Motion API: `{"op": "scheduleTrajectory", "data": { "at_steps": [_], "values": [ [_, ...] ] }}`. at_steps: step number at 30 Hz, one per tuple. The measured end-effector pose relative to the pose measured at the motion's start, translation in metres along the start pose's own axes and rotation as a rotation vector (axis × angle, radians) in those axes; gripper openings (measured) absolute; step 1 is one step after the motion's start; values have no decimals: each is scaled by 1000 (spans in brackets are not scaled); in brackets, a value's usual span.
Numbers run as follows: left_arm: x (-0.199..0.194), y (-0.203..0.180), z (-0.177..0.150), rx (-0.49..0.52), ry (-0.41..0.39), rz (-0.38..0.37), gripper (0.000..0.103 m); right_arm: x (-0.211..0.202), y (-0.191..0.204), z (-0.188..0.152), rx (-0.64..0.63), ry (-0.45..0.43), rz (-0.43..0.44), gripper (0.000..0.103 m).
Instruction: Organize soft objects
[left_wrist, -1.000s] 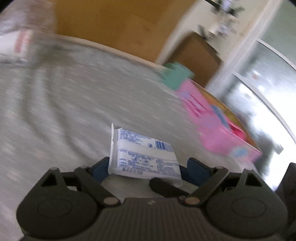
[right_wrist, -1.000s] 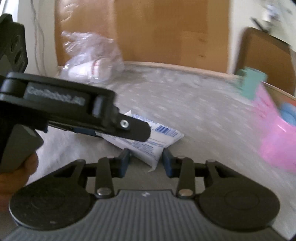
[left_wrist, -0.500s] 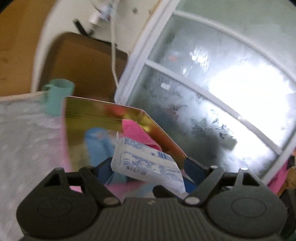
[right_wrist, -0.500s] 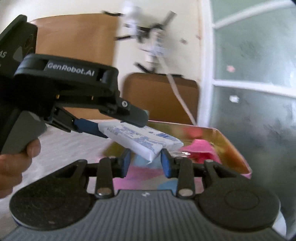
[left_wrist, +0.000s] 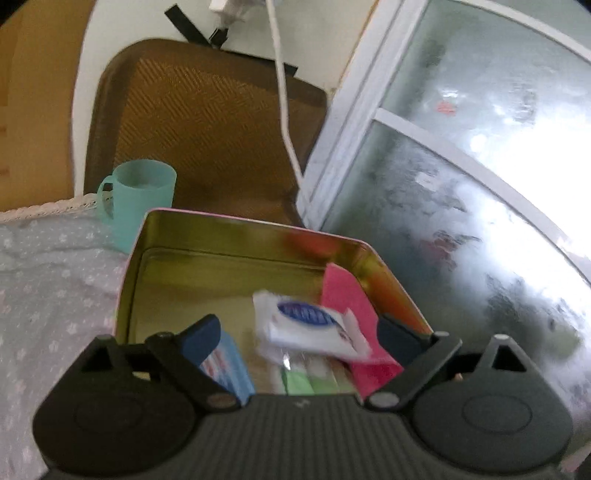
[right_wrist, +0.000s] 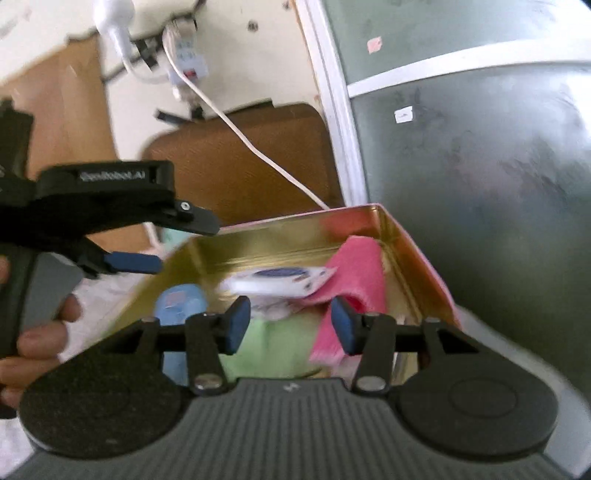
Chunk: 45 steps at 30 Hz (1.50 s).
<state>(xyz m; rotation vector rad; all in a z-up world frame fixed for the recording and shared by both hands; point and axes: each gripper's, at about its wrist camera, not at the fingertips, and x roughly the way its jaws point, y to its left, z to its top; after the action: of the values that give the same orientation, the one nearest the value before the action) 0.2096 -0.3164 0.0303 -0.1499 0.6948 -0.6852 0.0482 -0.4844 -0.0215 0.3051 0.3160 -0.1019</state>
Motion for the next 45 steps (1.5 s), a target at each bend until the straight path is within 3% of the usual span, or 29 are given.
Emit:
{"op": "scheduleTrajectory", "data": {
  "at_steps": [3,9,13,22,31,36,45],
  "values": [
    [-27,-8,-20,11,-8,-6,95,-31,13,-13,19,-50,25,52],
    [-89,-28,-57,134,-36,81,98,-89,28,-42,90,-116,20,54],
    [-130,-30,-88,201,-46,128,102,-115,36,-64,138,-86,19,54],
    [-194,-26,-132,240,-85,262,103,-150,59,-85,155,-34,58,57],
    [-226,-19,-165,261,-111,412,103,-178,73,-91,141,-57,84,73],
    [-239,-17,-177,243,-143,422,103,-186,77,-93,135,-57,82,84],
    [-244,-17,-184,229,-129,421,103,-190,77,-91,127,-69,90,86]
  ]
}}
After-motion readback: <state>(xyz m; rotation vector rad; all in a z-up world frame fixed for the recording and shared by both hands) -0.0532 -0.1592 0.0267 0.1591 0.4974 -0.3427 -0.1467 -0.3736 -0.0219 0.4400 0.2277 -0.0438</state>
